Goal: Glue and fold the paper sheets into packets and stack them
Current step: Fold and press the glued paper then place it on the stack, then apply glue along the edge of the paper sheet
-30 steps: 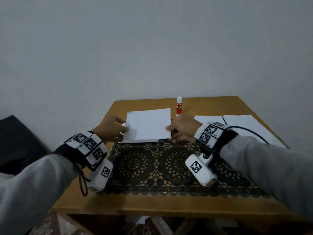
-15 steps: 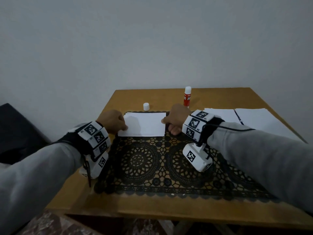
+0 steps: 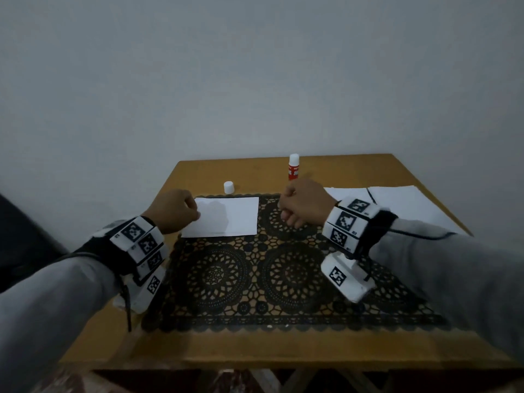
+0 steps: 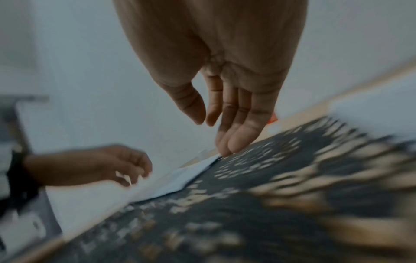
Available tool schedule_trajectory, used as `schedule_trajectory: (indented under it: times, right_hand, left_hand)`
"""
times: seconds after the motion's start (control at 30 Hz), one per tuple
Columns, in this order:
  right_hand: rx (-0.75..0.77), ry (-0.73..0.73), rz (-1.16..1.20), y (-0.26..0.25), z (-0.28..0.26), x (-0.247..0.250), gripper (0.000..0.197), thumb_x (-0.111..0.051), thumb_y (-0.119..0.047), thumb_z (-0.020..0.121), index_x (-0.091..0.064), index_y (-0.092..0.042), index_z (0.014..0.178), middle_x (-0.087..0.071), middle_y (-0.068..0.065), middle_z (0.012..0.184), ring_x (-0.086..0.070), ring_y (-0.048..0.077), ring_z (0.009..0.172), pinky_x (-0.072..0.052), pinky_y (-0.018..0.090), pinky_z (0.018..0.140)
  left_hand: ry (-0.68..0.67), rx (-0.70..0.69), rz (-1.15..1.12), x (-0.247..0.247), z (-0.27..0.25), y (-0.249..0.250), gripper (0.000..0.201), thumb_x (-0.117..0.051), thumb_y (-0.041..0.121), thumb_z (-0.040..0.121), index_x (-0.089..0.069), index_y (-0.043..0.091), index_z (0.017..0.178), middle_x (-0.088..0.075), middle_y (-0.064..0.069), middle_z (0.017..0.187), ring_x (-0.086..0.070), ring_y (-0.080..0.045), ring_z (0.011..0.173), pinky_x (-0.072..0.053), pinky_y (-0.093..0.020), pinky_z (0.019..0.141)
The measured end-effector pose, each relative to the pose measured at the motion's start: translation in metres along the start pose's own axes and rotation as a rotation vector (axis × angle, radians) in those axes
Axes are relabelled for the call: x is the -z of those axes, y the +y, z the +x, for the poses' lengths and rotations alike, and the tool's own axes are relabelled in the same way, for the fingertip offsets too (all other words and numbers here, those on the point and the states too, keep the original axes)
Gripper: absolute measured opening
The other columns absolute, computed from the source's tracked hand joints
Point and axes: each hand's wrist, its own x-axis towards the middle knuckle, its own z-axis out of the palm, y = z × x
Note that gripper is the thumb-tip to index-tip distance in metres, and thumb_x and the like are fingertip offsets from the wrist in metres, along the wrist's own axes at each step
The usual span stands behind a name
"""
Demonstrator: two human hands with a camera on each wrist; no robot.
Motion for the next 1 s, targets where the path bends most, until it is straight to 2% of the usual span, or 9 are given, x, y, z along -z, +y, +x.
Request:
schedule_trajectory:
  times: [0.07,0.13,0.23,0.37,0.53,0.63,0.7,0.83,1.0]
  right_hand:
    - [0.135,0.084,-0.26,0.018,-0.009,0.019,0.012,-0.055,-0.015,0.09,-0.06,-0.009,0.08,-0.066,0.007,0.079,-0.063,0.022,0.069,-0.051,0.029,0.061]
    - [0.18,0.174,-0.437,0.038,-0.015,0.039,0.021,-0.055,-0.016,0.088,-0.051,-0.019,0.068,-0.058,0.0,0.072,-0.055,0.018,0.069,-0.04,0.028,0.059]
    - [0.122,0.248,-0.49,0.067,-0.022,0.067,0.024,-0.055,-0.019,0.087,-0.045,-0.024,0.066,-0.056,-0.002,0.069,-0.055,0.021,0.07,-0.042,0.032,0.059]
    - [0.042,0.306,-0.479,0.094,-0.03,0.09,0.021,-0.055,-0.016,0.087,-0.048,-0.018,0.067,-0.06,0.005,0.077,-0.057,0.025,0.075,-0.048,0.038,0.064]
    - [-0.035,0.404,-0.411,0.107,-0.023,0.101,0.032,-0.054,-0.009,0.083,-0.038,-0.013,0.056,-0.05,0.005,0.063,-0.049,0.023,0.063,-0.038,0.032,0.056]
    - [-0.051,0.442,-0.379,0.109,-0.022,0.102,0.029,-0.055,-0.01,0.083,-0.04,-0.012,0.058,-0.052,0.006,0.066,-0.05,0.024,0.065,-0.04,0.033,0.058]
    - [-0.058,0.438,-0.364,0.108,-0.021,0.099,0.022,-0.054,-0.012,0.083,-0.046,-0.009,0.064,-0.057,0.009,0.072,-0.055,0.027,0.07,-0.047,0.036,0.062]
    - [-0.032,0.43,-0.362,0.108,-0.019,0.096,0.014,-0.054,-0.013,0.082,-0.056,-0.003,0.072,-0.064,0.012,0.082,-0.061,0.03,0.078,-0.052,0.04,0.069]
    - [-0.037,0.457,-0.336,0.111,-0.017,0.098,0.014,-0.053,-0.012,0.081,-0.053,-0.006,0.069,-0.065,0.015,0.082,-0.062,0.03,0.076,-0.05,0.037,0.065]
  left_hand:
    - [0.068,-0.13,0.046,-0.001,-0.005,0.015,0.01,-0.063,0.021,0.087,-0.061,0.014,0.094,-0.06,-0.002,0.097,-0.055,-0.02,0.091,-0.044,-0.031,0.075]
    - [0.088,-0.289,0.065,-0.005,-0.011,0.039,0.009,-0.062,0.019,0.087,-0.06,0.015,0.096,-0.058,0.0,0.096,-0.054,-0.018,0.09,-0.04,-0.028,0.075]
    - [0.008,-0.492,0.077,-0.018,-0.02,0.084,0.01,-0.06,0.018,0.089,-0.06,0.016,0.099,-0.055,0.002,0.096,-0.055,-0.018,0.091,-0.043,-0.029,0.079]
    - [-0.177,-0.659,0.16,-0.044,-0.026,0.148,0.025,-0.056,0.024,0.091,-0.062,0.014,0.113,-0.063,-0.002,0.114,-0.056,-0.018,0.102,-0.043,-0.028,0.086]
    - [-0.299,-0.718,0.239,-0.081,-0.018,0.204,0.045,-0.053,0.036,0.094,-0.05,0.017,0.134,-0.054,-0.004,0.135,-0.051,-0.021,0.12,-0.038,-0.029,0.1]
    - [-0.329,-0.728,0.318,-0.097,-0.009,0.223,0.053,-0.053,0.041,0.094,-0.044,0.015,0.139,-0.047,-0.004,0.143,-0.044,-0.022,0.129,-0.035,-0.034,0.108]
    - [-0.334,-0.732,0.371,-0.103,-0.003,0.23,0.055,-0.056,0.043,0.091,-0.047,0.016,0.137,-0.052,-0.006,0.138,-0.049,-0.024,0.124,-0.041,-0.037,0.104]
    - [-0.305,-0.759,0.38,-0.104,0.002,0.236,0.047,-0.063,0.043,0.086,-0.058,0.022,0.127,-0.06,-0.003,0.124,-0.054,-0.023,0.113,-0.042,-0.029,0.09]
    - [-0.301,-0.805,0.28,-0.1,0.002,0.235,0.023,-0.058,0.025,0.091,-0.07,0.021,0.11,-0.069,0.001,0.115,-0.062,-0.02,0.105,-0.049,-0.034,0.093]
